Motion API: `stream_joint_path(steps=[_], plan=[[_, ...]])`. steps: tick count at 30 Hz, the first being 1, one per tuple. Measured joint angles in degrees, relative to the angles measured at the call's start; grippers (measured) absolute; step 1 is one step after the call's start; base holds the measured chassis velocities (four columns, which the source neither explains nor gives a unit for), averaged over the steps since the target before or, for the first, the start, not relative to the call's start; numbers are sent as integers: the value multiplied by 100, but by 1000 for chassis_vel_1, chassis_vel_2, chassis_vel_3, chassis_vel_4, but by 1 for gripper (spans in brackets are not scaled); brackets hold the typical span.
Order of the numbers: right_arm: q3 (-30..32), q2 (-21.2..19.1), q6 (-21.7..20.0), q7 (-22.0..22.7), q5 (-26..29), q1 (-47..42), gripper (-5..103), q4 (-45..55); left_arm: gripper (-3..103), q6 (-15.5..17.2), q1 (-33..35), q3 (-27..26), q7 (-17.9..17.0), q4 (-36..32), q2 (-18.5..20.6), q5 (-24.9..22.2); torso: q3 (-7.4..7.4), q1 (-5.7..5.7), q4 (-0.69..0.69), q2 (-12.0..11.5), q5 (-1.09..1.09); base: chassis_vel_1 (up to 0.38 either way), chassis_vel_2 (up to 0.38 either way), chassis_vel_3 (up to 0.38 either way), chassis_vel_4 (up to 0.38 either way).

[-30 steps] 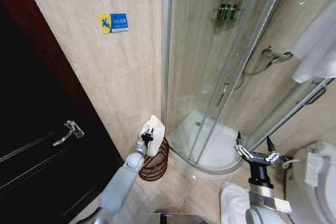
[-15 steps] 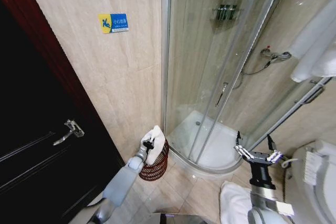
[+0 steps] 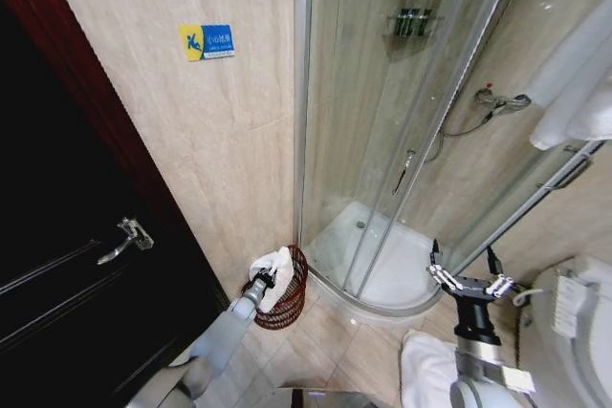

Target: Discard the used towel into the hamper.

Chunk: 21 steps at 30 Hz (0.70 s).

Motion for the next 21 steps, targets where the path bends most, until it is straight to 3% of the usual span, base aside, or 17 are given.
stream_joint_path(steps=[12,21], plan=[[2,-37,52,-157,83,60,100,12,9,37,-397,521,22,840,-226,-24,0,0,0,0,-1,0,0,0,0],[-73,29,121,-321,46,203,100,-41,9,361,-818,1221,-11,1247,-362,-501,0,1,0,-1,0,0,0,0,0]])
